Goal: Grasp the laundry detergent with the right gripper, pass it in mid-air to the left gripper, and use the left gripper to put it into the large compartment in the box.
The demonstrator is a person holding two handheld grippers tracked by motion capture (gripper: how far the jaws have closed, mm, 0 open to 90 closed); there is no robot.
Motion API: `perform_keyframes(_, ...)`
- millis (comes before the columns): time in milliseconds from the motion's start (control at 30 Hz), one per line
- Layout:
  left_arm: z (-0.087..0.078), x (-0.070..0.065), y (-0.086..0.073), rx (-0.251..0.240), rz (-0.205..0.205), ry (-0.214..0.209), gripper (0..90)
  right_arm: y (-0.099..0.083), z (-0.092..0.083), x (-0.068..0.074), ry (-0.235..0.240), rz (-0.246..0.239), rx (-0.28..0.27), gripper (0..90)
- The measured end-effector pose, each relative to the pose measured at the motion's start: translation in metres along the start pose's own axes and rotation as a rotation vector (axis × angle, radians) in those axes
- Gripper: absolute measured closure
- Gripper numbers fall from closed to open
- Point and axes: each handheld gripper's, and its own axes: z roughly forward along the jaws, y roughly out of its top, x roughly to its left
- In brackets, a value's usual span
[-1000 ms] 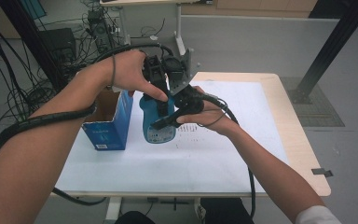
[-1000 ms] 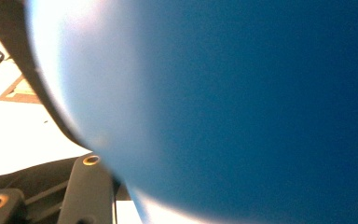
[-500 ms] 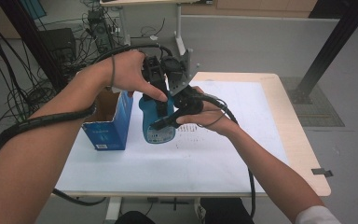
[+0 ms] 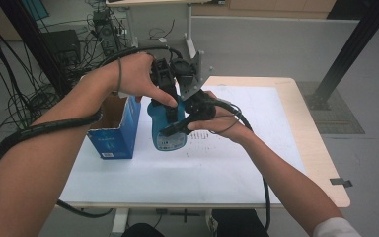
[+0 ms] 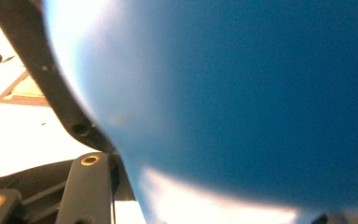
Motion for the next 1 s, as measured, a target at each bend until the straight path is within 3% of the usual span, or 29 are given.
perform_keyframes(733,-0.004,-0.001,0.000,-0.001,0.001,0.011,36.9,0.001,-0.003,0.001,-0.006,0.007,-0.016,40.3)
perform_keyframes(800,-0.004,-0.001,0.000,0.001,-0.002,0.015,36.9,0.001,-0.004,0.002,-0.033,-0.007,-0.021,34.4)
perform_keyframes(1000,-0.004,0.001,-0.002,0.009,-0.011,0.016,36.9,-0.003,-0.010,0.001,-0.037,0.005,-0.005,27.5)
